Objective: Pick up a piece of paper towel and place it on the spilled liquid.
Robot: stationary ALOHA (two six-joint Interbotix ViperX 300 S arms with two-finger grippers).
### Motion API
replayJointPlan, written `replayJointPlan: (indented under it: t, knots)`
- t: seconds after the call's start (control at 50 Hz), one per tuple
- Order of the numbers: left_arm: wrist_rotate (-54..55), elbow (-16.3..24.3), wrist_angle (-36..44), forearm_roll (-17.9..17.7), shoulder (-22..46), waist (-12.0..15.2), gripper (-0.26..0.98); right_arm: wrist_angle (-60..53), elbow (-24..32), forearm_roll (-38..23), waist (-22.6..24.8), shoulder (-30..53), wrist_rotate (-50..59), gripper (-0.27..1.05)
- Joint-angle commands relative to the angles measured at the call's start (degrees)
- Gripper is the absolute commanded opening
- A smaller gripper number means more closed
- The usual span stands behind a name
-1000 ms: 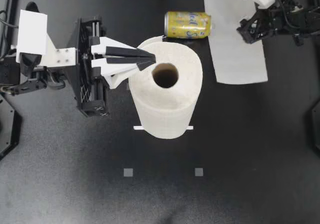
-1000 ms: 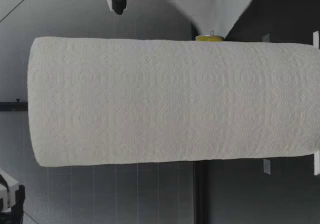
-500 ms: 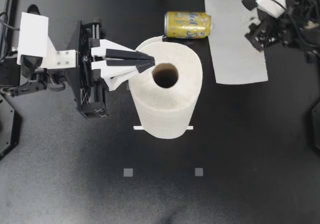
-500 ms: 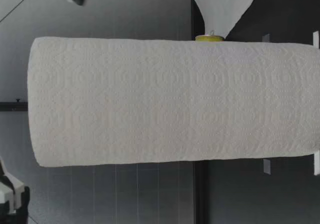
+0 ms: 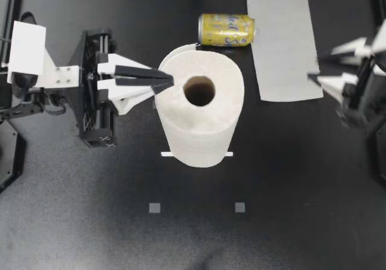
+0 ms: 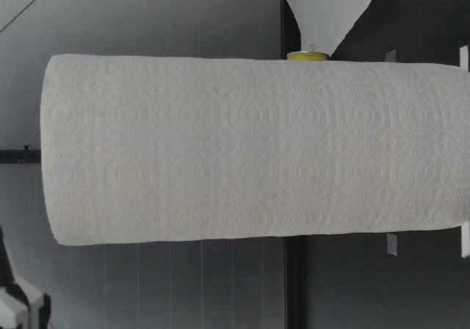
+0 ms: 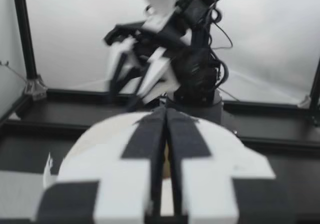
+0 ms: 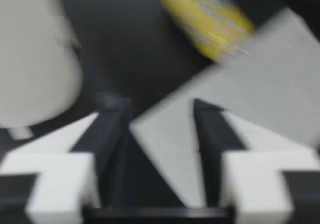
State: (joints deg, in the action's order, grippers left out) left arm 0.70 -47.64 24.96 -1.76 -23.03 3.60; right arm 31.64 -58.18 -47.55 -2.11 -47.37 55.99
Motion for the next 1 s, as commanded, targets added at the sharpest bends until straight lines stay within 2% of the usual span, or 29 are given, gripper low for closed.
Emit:
replayJointPlan:
  t: [0.0, 0.1, 0.22, 0.34, 0.56, 0.98]
  knots:
    - [0.0, 0.4, -1.2, 0.1, -1.9, -0.5, 0.13, -4.0, 0.4, 1.1, 2.8, -2.6, 0.0, 0.34]
    - [-0.3, 0.4, -3.3, 0.1, -3.5, -1.7, 0.13, -11.2, -0.1, 1.9, 4.3, -4.8, 0.1, 0.29]
    - [-0.4, 0.4, -7.8, 0.1, -5.6, -2.5, 0.13, -22.9, -1.1, 2.0, 4.3, -7.2, 0.2, 0.27]
    - [-0.3, 0.1, -9.7, 0.1, -8.1, -3.1, 0.13, -29.5, -2.5, 1.9, 4.3, -7.7, 0.2, 0.22]
    - [-0.1, -0.5, -10.7, 0.1, -9.1, -3.3, 0.13, -33.0, -3.3, 1.9, 4.3, -8.3, 0.1, 0.06]
    - [0.2, -0.3, -10.8, 0.1, -9.0, -3.3, 0.13, -33.5, -3.8, 1.8, 4.3, -10.4, 0.0, 0.05]
